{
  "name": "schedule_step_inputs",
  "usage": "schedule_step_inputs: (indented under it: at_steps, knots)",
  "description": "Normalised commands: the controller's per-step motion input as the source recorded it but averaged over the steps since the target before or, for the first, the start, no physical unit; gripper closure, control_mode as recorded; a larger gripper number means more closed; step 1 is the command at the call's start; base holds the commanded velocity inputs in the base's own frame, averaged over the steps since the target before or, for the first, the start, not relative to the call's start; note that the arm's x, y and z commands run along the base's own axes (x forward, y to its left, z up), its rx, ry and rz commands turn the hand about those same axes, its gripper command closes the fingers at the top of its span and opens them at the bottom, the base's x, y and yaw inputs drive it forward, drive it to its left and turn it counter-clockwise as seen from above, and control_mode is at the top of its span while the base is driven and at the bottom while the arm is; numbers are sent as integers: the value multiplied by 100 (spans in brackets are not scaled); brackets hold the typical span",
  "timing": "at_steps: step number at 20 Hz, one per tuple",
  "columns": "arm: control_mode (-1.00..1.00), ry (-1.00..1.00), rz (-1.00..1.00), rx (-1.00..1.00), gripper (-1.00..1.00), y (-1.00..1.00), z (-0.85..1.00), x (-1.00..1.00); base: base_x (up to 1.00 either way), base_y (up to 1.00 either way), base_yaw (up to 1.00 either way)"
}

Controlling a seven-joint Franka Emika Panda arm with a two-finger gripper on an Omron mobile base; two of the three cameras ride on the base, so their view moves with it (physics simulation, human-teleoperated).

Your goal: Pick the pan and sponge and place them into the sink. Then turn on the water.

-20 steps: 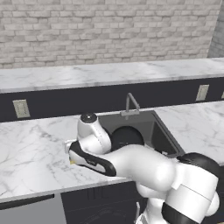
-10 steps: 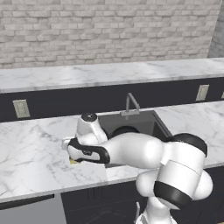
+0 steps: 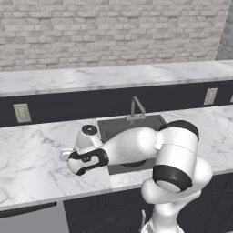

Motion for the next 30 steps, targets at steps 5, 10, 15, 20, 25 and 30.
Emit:
schedule_step_inputs:
  at_steps: [5, 10, 15, 20, 25, 30]
  knots:
    - [-100, 0, 0, -4, -100, 5, -50, 0, 0, 0, 0]
    - [-100, 0, 0, -2, -100, 0, -32, 9, 0, 0, 0]
    - [-100, 0, 0, 0, -100, 0, -5, 29, 0, 0, 0]
    - [-100, 0, 0, 0, -100, 0, -2, 30, 0, 0, 0]
    - [-100, 0, 0, 0, 100, 1, -21, 24, 0, 0, 0]
    - [-100, 0, 0, 0, 100, 1, -15, 13, 0, 0, 0]
